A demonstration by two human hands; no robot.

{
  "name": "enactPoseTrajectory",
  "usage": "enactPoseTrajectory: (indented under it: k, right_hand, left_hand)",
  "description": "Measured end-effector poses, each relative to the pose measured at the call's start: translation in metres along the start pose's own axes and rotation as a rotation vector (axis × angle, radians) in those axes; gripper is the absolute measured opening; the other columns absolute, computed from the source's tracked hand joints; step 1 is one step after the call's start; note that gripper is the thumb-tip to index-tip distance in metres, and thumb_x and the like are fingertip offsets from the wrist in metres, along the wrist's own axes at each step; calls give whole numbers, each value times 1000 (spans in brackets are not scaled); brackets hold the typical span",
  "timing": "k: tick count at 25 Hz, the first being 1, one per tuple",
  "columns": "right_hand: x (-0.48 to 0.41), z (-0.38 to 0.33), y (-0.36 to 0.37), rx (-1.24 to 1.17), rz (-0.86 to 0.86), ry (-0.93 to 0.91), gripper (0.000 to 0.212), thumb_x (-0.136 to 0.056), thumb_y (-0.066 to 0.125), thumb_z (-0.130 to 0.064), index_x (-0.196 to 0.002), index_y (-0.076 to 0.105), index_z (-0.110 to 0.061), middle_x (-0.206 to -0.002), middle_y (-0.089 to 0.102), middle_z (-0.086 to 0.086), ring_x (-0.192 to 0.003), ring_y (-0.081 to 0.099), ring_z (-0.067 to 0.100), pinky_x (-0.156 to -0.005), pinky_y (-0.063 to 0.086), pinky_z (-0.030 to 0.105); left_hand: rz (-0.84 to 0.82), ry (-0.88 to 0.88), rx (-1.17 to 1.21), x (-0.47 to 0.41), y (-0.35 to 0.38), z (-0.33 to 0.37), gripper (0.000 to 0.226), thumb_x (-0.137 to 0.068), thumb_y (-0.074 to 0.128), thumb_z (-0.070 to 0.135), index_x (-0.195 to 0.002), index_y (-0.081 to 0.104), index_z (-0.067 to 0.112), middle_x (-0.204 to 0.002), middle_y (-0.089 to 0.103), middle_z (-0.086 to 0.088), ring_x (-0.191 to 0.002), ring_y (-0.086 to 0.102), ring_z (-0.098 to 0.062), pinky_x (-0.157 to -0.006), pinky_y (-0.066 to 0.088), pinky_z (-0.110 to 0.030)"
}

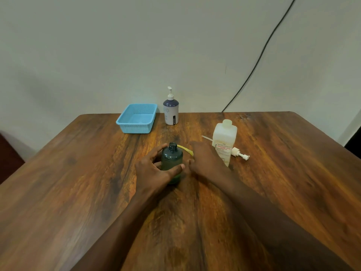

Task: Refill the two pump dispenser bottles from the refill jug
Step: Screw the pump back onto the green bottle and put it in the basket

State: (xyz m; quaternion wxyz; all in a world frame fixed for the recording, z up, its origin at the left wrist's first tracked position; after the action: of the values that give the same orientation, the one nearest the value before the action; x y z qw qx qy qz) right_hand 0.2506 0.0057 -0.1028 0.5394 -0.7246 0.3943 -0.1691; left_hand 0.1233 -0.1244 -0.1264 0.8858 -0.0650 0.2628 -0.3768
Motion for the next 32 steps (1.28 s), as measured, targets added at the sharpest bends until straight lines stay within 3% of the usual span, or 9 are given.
enactPoseTrajectory:
  k: [4, 8, 11, 15, 18, 21, 25, 32]
  right_hand:
    - [-8, 4, 19, 151, -60, 113, 40, -92, 74, -16, -129, 59, -11, -118, 66, 10, -101, 67, 26, -83, 61, 35]
    - [-13, -1, 20, 167, -11, 83, 29, -92, 73, -16, -119, 63, -14, -110, 67, 8, -98, 67, 24, -80, 60, 35]
    - [-17, -1, 17, -78, 41, 88, 42, -81, 83, -21, -116, 60, -20, -103, 66, 0, -93, 65, 19, -71, 55, 28]
    - [-21, -3, -5, -502, 172, -1, 28, -77, 87, -18, -97, 70, -25, -90, 68, -12, -83, 66, 7, -63, 50, 12]
    - [-21, -7, -35, -788, 276, -38, 24, -82, 84, -21, -105, 76, -23, -102, 73, -9, -89, 69, 6, -73, 59, 21]
    - [-23, -11, -62, -1027, 275, -87, 14, -88, 73, -9, -102, 75, -8, -88, 70, 5, -69, 67, 14, -60, 59, 32]
    - [-23, -19, -84, -1003, 268, -206, 17, -83, 63, -12, -93, 71, 0, -67, 62, 7, -58, 59, 22, -53, 56, 35]
    - [-23, -23, -92, -889, 268, -251, 15, -81, 67, -15, -88, 73, -3, -69, 66, 13, -55, 61, 26, -54, 59, 43]
  left_hand:
    - [33, -9, -13, -6, -14, -7, 87, -59, 96, 44, -138, 62, 33, -125, 67, 15, -111, 64, 2, -85, 55, -18]
    - [43, -8, -33, -7, -22, -11, 86, -59, 95, 46, -137, 62, 34, -127, 67, 14, -111, 65, -2, -84, 54, -16]
    - [47, -14, -57, -8, -28, -14, 86, -60, 96, 45, -137, 60, 35, -129, 66, 12, -114, 64, -6, -85, 55, -21]
    - [2, -29, -69, -9, -35, -13, 88, -62, 94, 46, -141, 58, 35, -133, 64, 11, -115, 61, -8, -84, 52, -19]
    - [-8, -49, -70, -10, -39, -13, 88, -63, 94, 47, -141, 57, 35, -134, 63, 10, -114, 61, -8, -83, 49, -17]
    - [32, -37, -100, -12, -43, -11, 89, -62, 93, 51, -141, 59, 32, -134, 66, 9, -113, 63, -6, -86, 54, -20]
    - [56, -56, -123, -16, -46, -11, 92, -59, 91, 57, -141, 59, 32, -131, 67, 8, -111, 64, -6, -90, 59, -31]
    - [38, -53, -133, -12, -52, -14, 96, -54, 87, 65, -141, 58, 35, -131, 67, 10, -112, 64, -7, -89, 58, -27]
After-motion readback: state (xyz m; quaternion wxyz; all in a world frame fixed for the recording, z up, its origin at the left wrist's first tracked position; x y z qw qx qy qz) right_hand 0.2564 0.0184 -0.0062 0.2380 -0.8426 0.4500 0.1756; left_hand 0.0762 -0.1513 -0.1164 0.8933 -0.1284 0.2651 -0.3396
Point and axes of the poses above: each hand's wrist, its own x-axis away from the middle knuckle, its own y-axis out of the palm, z = x × y, the point moved 4 cm from there along -x, towards the middle knuckle
